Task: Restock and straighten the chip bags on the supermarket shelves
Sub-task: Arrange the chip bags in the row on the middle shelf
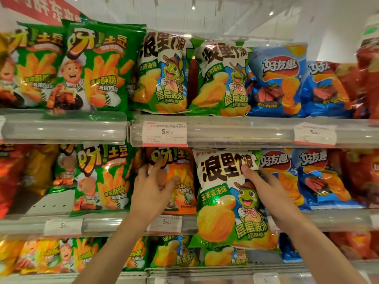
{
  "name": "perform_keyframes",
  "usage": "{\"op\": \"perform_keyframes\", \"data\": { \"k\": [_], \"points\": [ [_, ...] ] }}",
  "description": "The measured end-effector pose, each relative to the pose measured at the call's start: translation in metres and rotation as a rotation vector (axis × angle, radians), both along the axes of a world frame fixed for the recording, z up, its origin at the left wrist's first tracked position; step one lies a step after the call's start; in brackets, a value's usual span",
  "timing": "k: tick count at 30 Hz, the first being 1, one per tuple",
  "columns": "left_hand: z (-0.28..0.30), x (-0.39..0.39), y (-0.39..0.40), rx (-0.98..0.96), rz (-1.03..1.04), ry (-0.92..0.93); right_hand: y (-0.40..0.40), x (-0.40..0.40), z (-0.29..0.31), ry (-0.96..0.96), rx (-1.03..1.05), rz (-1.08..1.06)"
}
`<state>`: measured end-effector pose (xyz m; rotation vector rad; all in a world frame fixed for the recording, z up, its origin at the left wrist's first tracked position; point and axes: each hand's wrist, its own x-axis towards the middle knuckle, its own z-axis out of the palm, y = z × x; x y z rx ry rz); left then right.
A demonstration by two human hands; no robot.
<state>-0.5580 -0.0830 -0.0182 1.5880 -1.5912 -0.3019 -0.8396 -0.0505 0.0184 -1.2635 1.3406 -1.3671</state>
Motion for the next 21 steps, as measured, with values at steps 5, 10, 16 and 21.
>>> {"op": "perform_keyframes", "data": {
  "k": [5,10,16,21],
  "points": [
    [0.007,-0.001,0.006,-0.059,0.001,-0.018,-0.002,-0.006,-0.002,0.019,-0.003,-0.037],
    [0.014,0.001,0.014,-0.1,-0.005,-0.031,-0.001,-0.01,0.0,-0.002,0.013,-0.023],
    [0.015,0.005,0.029,-0.146,0.014,-0.056,-0.003,-0.01,-0.003,-0.026,0.004,-0.023],
    [0.007,0.009,0.044,-0.161,0.0,-0.046,-0.006,-0.011,-0.007,-0.014,0.008,-0.029]
  ]
}}
